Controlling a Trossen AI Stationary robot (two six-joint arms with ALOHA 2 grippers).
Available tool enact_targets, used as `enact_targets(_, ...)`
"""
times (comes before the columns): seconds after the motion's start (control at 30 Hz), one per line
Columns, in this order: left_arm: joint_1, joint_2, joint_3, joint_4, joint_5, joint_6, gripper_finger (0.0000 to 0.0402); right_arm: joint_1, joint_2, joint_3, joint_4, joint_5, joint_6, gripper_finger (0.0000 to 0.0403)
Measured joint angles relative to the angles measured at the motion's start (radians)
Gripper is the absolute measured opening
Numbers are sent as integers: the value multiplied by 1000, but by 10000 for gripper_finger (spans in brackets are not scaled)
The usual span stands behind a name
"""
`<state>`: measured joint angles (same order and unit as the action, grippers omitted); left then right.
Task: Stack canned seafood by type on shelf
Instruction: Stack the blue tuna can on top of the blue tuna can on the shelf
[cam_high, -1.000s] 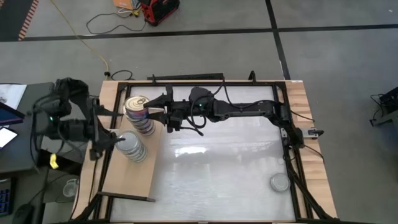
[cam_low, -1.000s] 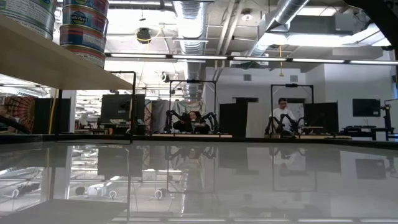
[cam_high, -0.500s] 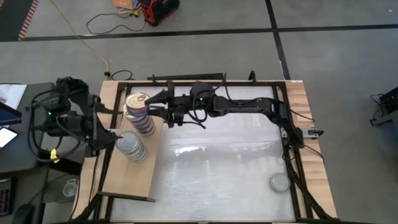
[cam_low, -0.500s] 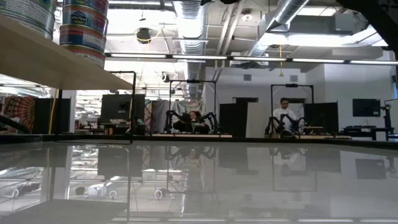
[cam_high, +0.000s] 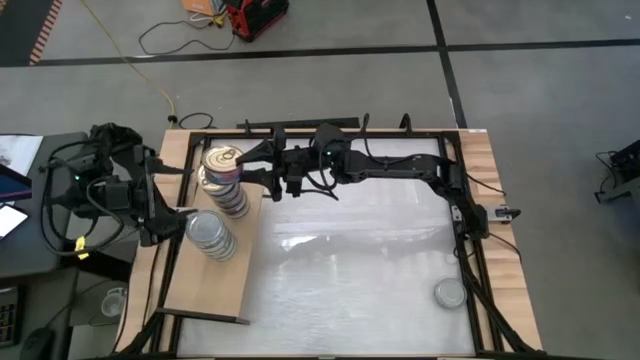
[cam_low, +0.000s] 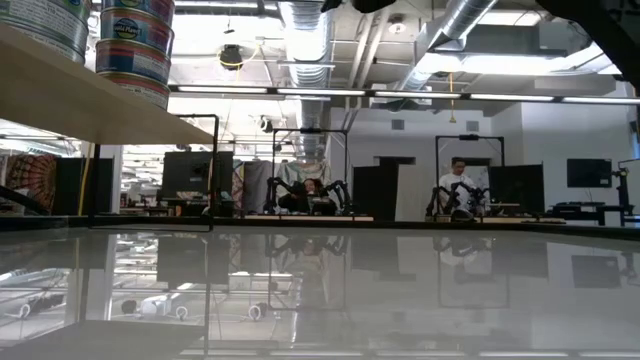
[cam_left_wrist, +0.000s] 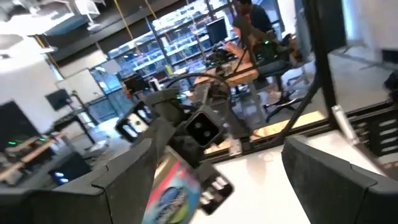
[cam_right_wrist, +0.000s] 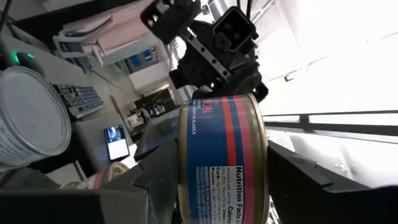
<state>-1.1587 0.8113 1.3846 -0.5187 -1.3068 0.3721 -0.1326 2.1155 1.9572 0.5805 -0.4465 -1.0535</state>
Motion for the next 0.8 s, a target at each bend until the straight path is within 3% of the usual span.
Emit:
enact_targets(0.13, 0, 0, 0, -24, -75, 19, 332, -1, 1, 0, -48, 10, 24, 232)
enact_targets(0.3, 0, 5, 0, -86, -91, -19, 332, -14, 49, -1, -15, 29, 26, 233)
enact_targets(0.47, 0, 23, 0, -135, -136, -57, 332, -27, 132, 64, 98, 27, 29, 233)
enact_targets(0.8, 0, 67, 0, -153, -231, -68, 332, -12, 211, 170, 52, 36, 36, 233)
